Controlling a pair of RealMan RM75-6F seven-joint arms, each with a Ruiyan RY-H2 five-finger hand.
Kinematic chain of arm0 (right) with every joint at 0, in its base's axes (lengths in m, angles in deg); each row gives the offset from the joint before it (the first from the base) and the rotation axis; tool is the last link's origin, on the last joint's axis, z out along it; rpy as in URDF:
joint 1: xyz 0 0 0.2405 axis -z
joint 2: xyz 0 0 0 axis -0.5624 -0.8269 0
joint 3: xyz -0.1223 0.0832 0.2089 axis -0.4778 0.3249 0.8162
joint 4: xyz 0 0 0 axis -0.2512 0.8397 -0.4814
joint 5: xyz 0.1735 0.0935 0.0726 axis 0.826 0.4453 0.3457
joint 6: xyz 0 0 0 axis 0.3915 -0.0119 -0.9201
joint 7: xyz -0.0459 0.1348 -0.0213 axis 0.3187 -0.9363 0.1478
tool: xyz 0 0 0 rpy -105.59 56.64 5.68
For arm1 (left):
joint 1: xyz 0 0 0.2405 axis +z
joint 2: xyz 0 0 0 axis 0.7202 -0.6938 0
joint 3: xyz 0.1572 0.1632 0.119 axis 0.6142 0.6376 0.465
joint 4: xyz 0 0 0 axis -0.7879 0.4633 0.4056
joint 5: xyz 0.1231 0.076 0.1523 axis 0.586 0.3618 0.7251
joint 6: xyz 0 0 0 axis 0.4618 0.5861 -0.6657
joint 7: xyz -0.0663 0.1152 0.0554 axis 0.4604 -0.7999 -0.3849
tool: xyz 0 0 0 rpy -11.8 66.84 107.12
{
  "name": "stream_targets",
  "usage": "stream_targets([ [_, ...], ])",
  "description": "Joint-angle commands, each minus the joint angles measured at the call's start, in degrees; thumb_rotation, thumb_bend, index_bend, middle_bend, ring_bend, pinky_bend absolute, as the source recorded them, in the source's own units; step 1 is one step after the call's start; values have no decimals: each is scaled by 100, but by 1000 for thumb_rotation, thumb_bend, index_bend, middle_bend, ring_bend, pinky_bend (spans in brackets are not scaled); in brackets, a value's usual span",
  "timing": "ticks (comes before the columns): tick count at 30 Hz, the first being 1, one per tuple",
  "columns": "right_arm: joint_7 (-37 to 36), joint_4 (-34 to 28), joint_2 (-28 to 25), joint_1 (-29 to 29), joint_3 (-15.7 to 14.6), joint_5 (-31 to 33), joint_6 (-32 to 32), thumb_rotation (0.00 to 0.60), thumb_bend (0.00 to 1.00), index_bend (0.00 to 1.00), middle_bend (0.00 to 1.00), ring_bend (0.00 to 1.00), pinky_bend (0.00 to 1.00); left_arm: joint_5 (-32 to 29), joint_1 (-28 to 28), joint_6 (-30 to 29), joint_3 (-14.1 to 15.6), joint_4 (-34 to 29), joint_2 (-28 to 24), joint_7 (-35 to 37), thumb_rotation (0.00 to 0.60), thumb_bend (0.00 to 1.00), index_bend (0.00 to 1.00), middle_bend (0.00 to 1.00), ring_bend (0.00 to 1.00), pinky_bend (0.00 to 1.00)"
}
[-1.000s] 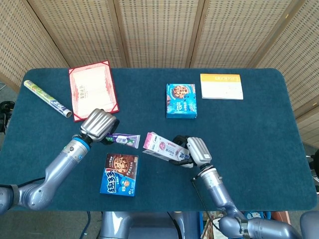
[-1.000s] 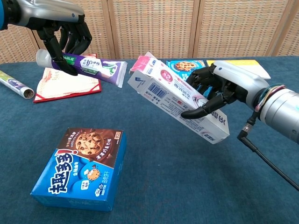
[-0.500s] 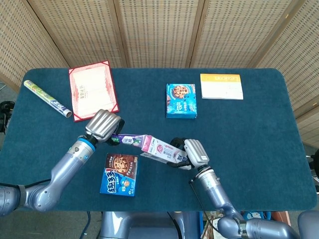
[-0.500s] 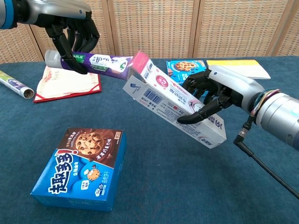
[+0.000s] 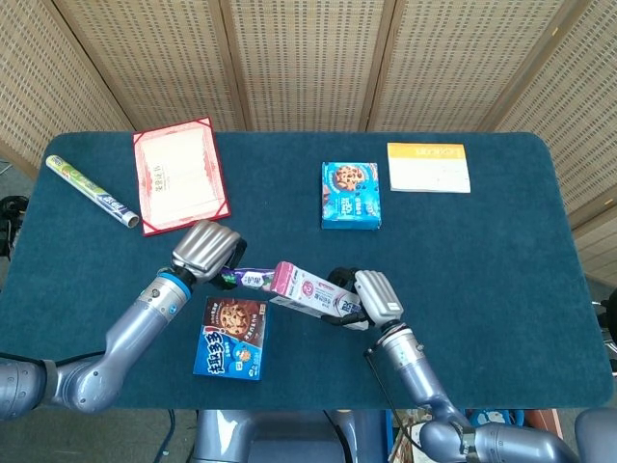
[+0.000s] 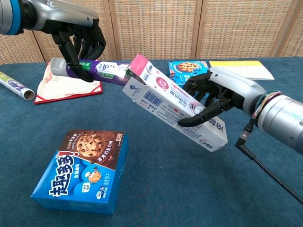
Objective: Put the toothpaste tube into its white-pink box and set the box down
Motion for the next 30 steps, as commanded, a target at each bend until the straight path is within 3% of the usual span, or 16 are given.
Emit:
stream_targets([
  [1, 22, -7, 18, -14, -3, 10, -19, 600, 107, 660, 566, 449, 544, -58, -68, -40, 0, -70, -9, -27, 600, 345, 863, 654, 511, 459],
  [30, 110, -104, 127, -110, -51, -104, -80, 600, 106, 660, 565, 450, 543, -1323, -995, -596, 240, -430, 77, -907, 600, 345, 862, 653, 510, 458],
])
